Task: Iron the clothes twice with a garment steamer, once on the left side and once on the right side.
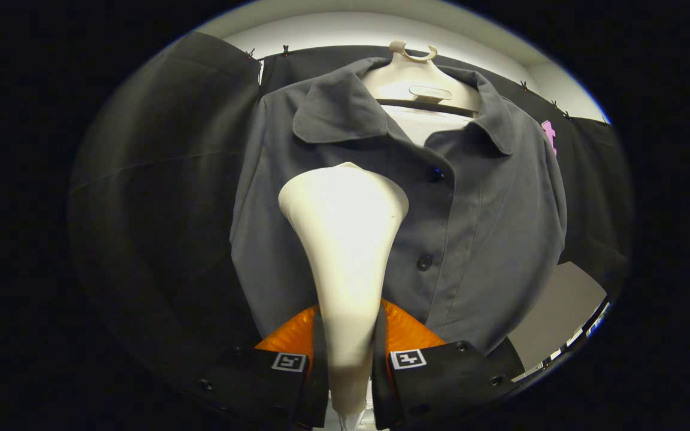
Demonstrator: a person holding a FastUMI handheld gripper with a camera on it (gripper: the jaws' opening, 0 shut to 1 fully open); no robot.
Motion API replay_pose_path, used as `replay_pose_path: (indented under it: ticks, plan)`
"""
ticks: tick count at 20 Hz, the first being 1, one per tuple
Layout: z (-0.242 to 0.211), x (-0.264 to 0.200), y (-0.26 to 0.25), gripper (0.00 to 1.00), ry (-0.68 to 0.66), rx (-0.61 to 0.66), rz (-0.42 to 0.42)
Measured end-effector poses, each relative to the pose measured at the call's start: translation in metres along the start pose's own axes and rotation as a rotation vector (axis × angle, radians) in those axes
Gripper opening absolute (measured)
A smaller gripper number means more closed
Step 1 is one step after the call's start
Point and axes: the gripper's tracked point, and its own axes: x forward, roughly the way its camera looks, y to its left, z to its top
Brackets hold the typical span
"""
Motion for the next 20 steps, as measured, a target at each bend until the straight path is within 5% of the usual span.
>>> replay_pose_path:
  ticks: [6,14,20]
  plan:
    - [-0.002,-0.013,-0.028,0.37,-0.008,0.053,-0.009]
    - [0.011,-0.024,-0.120,0.37,-0.053,0.059,-0.150]
    - [-0.031,-0.006,-0.172,0.37,0.018,0.068,-0.222]
